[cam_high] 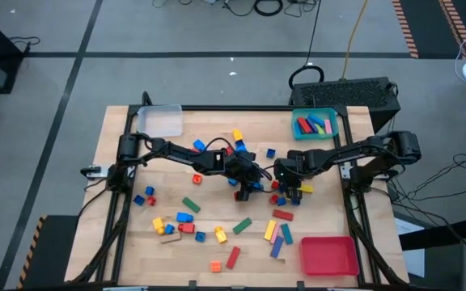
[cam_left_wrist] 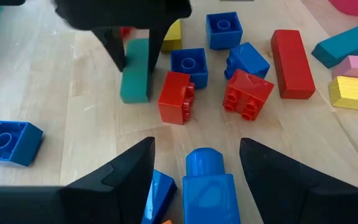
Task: Sort blocks by size
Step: Put the light blue block into the blue bin, then put the yellow block into the blue bin
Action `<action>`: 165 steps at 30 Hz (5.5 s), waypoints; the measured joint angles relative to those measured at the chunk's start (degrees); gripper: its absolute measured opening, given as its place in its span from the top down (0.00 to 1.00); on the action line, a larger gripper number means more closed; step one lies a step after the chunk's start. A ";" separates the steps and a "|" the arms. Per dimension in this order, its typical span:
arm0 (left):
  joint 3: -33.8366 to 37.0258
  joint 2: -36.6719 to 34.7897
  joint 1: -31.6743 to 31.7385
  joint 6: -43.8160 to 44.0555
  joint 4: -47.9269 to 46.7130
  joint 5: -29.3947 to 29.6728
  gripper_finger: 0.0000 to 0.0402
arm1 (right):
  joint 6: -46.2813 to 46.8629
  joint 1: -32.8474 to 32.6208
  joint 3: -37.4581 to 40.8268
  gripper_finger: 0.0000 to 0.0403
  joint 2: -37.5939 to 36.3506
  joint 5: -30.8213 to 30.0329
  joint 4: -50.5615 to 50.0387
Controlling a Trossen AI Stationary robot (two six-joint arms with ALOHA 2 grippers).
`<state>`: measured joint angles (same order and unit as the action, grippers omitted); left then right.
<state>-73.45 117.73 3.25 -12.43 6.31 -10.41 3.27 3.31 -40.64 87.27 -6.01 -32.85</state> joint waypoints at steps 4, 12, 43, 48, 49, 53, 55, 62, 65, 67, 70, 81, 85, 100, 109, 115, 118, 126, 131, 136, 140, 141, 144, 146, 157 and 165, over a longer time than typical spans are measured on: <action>0.00 0.00 0.00 -0.04 -0.43 0.00 0.41 | 0.64 0.62 0.02 0.75 0.50 -0.01 1.46; 0.02 0.00 0.01 -0.26 -0.85 0.01 0.41 | 0.61 0.66 -0.94 0.80 -0.23 0.05 0.38; 0.02 -0.04 0.01 2.97 -3.62 2.75 0.41 | 17.23 19.83 -2.98 0.80 -19.55 -14.26 -5.46; 0.02 -0.04 0.01 2.96 -4.11 2.75 0.41 | 17.18 24.96 -2.98 0.80 -20.33 -21.15 -5.51; 0.02 -0.04 0.02 2.96 -4.11 2.75 0.41 | 17.18 26.27 -2.98 0.80 -20.33 -21.86 -5.65; 0.02 -0.04 0.00 2.97 -4.27 2.75 0.41 | 17.12 32.03 -2.98 0.80 -20.25 -22.18 -6.23; 0.02 -0.04 0.00 2.97 -4.28 2.75 0.41 | 16.48 34.98 -2.98 0.80 -19.94 -22.20 -6.16; 0.02 -0.04 -0.03 3.10 -4.39 2.75 0.41 | 12.29 44.90 -2.98 0.80 -16.18 -18.80 -1.03; 0.02 -0.04 -0.11 3.08 -5.20 2.75 0.41 | 12.12 47.71 -2.98 0.80 -13.31 -16.26 -2.20; 0.02 -0.04 -0.11 3.06 -5.61 2.75 0.41 | 11.70 47.99 -2.96 0.80 -11.90 -16.59 -2.55; 0.02 -0.04 -0.11 3.06 -5.62 2.75 0.41 | 12.27 47.78 -2.99 0.79 -10.47 -16.08 -1.75; 0.02 -0.04 -0.11 3.05 -5.85 2.75 0.41 | 12.26 47.83 -2.98 0.58 -10.04 -16.32 -2.05; 0.02 -0.04 -0.11 3.04 -6.07 2.75 0.41 | 12.35 47.81 -2.98 0.54 -10.40 -16.28 -2.72; 0.04 -1.51 -0.06 -0.16 -6.60 0.75 0.41 | 9.76 36.48 -3.00 0.60 -24.27 -8.32 -15.10; 0.04 -1.51 -1.04 -2.34 -6.46 -1.29 0.41 | 12.92 21.77 -3.00 0.61 -27.57 -3.80 -16.88; 0.04 -1.51 -2.49 -3.52 -6.76 -1.39 0.41 | 13.06 11.19 -3.00 0.61 -26.20 -1.48 -16.83; 0.04 -1.51 -2.96 -4.65 -6.75 -1.40 0.41 | 13.52 5.95 -3.00 0.61 -25.38 -1.41 -16.82; 0.04 -1.51 -3.34 -4.90 -6.79 -1.39 0.41 | 18.28 -5.23 -3.00 0.61 -21.23 -1.07 -19.26; 0.04 -1.51 -3.34 -4.82 -6.91 -1.37 0.41 | 22.16 -9.74 -3.00 0.61 -17.32 -1.09 -22.98; 0.04 -1.51 -3.43 -4.57 -6.97 -1.38 0.41 | 23.23 -12.76 -2.99 0.61 -14.53 -1.09 -22.71; 0.04 -1.51 -3.39 -4.52 -7.06 -1.38 0.41 | 24.33 -14.23 -1.98 0.59 -12.67 -1.65 -22.78; 0.04 -1.51 -3.39 -4.52 -7.13 -1.37 0.41 | 24.46 -14.47 -1.22 0.58 -12.31 -1.65 -22.49; 0.04 -1.51 -3.39 -4.50 -7.45 -1.37 0.41 | 24.78 -14.73 1.78 0.54 -11.66 -1.55 -19.87; 0.04 -1.51 -3.39 -4.51 -7.48 -1.36 0.41 | 24.80 -14.71 3.98 0.51 -11.62 -1.50 -17.29; 0.02 -1.51 -3.40 -4.52 -7.39 -1.36 0.41 | 26.01 -14.64 9.09 0.46 -11.83 0.02 -9.83; 0.02 -1.51 -3.41 -4.52 -7.51 -1.36 0.41 | 27.60 -14.66 9.21 0.68 -11.77 0.99 -8.37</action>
<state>-73.43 116.22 -0.16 -16.95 -1.21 -11.77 30.87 -11.36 -31.42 75.50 -5.02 -41.22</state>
